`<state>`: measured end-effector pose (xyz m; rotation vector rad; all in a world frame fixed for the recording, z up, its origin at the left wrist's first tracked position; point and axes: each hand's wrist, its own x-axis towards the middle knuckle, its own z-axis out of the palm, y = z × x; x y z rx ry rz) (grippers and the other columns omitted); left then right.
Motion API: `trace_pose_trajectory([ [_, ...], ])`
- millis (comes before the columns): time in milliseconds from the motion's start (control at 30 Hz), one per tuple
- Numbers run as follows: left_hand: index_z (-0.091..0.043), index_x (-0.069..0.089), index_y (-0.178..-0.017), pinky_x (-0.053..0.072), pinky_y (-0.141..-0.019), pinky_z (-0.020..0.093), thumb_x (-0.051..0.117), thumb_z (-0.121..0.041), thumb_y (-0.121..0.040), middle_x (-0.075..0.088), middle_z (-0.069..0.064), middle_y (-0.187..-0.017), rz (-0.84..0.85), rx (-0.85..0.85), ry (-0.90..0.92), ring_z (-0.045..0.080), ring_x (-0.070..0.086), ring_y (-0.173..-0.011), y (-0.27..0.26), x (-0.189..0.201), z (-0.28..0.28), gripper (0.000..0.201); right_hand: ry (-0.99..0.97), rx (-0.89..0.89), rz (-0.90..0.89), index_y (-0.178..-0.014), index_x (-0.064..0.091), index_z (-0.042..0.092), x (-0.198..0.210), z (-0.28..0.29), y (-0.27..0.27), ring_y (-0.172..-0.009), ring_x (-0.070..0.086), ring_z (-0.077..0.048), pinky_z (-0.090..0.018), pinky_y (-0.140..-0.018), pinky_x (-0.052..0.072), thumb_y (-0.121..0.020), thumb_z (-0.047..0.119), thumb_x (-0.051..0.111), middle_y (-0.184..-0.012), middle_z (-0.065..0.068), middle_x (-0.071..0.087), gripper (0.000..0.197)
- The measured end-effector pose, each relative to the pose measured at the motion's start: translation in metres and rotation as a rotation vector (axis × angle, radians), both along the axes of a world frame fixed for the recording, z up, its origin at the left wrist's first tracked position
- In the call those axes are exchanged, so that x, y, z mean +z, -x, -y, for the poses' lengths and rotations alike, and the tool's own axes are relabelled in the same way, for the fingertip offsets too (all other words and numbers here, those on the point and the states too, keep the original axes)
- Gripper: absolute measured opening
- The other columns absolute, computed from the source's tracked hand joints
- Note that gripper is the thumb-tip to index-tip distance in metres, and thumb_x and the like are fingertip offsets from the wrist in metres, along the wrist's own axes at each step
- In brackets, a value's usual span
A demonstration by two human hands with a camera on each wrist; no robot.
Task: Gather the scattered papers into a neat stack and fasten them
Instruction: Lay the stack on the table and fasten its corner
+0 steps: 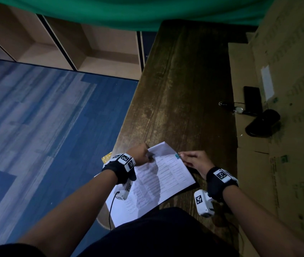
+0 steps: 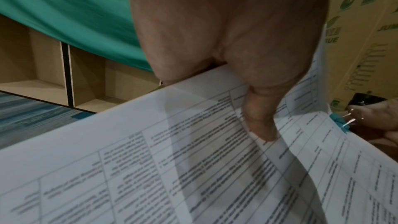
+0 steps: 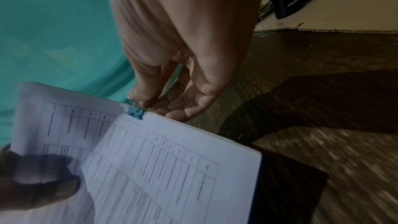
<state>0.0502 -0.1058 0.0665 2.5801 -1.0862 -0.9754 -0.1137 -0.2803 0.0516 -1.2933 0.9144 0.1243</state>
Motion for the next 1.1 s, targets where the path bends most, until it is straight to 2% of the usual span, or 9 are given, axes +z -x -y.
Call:
trace_pose_trajectory([
  [100,0.006,0.07,-0.093,0.036,-0.064,0.029,0.068,-0.029,-0.087,0.068,0.016,-0.101,-0.024,-0.009,0.008,0.025,0.056,-0.076,-0.001,-0.001,0.0,0.036,0.107,0.128,-0.034,-0.122,0.066,0.007,0.006,-0.003,0.0,-0.088,0.065,-0.013,-0.024,-0.071,0.05,-0.088,0.01,0.069,-0.096,-0.001,0.069,0.034],
  [233,0.002,0.068,-0.09,0.038,-0.063,0.031,0.07,-0.032,-0.084,0.068,0.015,-0.092,-0.05,0.003,0.036,0.022,0.054,-0.07,0.0,-0.002,0.007,0.035,0.205,0.269,-0.051,-0.113,0.065,0.006,0.012,-0.013,-0.003,-0.084,0.067,-0.019,-0.027,-0.069,0.052,-0.09,0.017,0.067,-0.09,-0.005,0.069,0.025],
  [500,-0.014,0.058,-0.065,0.044,-0.062,0.03,0.076,-0.023,-0.078,0.059,0.004,-0.066,-0.195,0.055,0.049,0.02,0.056,-0.063,-0.004,-0.007,0.009,0.024,0.369,0.289,-0.04,-0.094,0.064,0.011,0.019,-0.006,-0.009,-0.073,0.065,-0.013,-0.024,-0.062,0.047,-0.089,0.018,0.069,-0.08,-0.001,0.066,0.01],
  [600,-0.01,0.067,-0.076,0.043,-0.06,0.024,0.075,-0.02,-0.08,0.061,-0.001,-0.067,-0.244,0.089,-0.015,0.016,0.061,-0.065,-0.007,-0.018,-0.014,0.014,0.441,0.244,-0.017,-0.092,0.069,0.012,0.017,0.012,-0.011,-0.078,0.07,-0.019,-0.03,-0.067,0.054,-0.086,0.019,0.073,-0.084,-0.004,0.072,0.01],
  [666,-0.003,0.071,-0.089,0.043,-0.066,0.026,0.075,-0.025,-0.08,0.065,0.006,-0.079,-0.247,0.108,-0.092,0.022,0.064,-0.077,-0.007,-0.03,-0.036,0.024,0.509,0.213,-0.015,-0.095,0.07,0.011,0.013,0.025,-0.013,-0.081,0.07,-0.021,-0.029,-0.066,0.052,-0.085,0.022,0.073,-0.086,-0.006,0.073,0.015],
  [766,-0.011,0.06,-0.068,0.036,-0.07,0.029,0.074,-0.043,-0.075,0.054,-0.001,-0.065,-0.321,0.132,-0.079,0.013,0.046,-0.062,-0.007,-0.052,-0.065,0.036,0.546,0.249,-0.063,-0.102,0.068,0.012,0.004,0.045,-0.016,-0.088,0.067,-0.022,-0.031,-0.073,0.05,-0.088,0.031,0.069,-0.095,-0.006,0.071,0.023],
  [866,-0.012,0.056,-0.065,0.041,-0.066,0.033,0.062,-0.064,-0.064,0.051,-0.002,-0.062,-0.349,0.289,0.006,0.015,0.044,-0.063,-0.016,-0.072,-0.082,0.053,0.498,0.526,-0.276,-0.119,0.061,0.013,-0.018,0.065,-0.013,-0.097,0.067,-0.025,-0.036,-0.083,0.054,-0.091,0.029,0.064,-0.111,-0.01,0.068,0.032],
  [1000,-0.02,0.043,-0.056,0.033,-0.059,0.028,0.064,-0.054,-0.07,0.042,-0.006,-0.056,-0.301,0.368,0.038,0.013,0.037,-0.057,-0.03,-0.068,-0.078,0.043,0.38,0.434,-0.39,-0.125,0.052,0.004,-0.038,0.081,-0.013,-0.059,0.061,-0.018,-0.025,-0.048,0.047,-0.1,0.018,0.05,-0.089,-0.011,0.065,0.029],
  [1100,-0.024,0.064,-0.085,0.046,-0.078,0.029,0.07,-0.032,-0.084,0.067,0.0,-0.086,-0.301,0.428,0.078,0.02,0.062,-0.084,-0.05,-0.067,-0.061,0.01,0.276,0.114,-0.344,-0.126,0.048,0.002,-0.047,0.087,-0.025,-0.049,0.054,-0.019,-0.019,-0.034,0.038,-0.1,0.016,0.051,-0.077,-0.012,0.06,0.03],
])
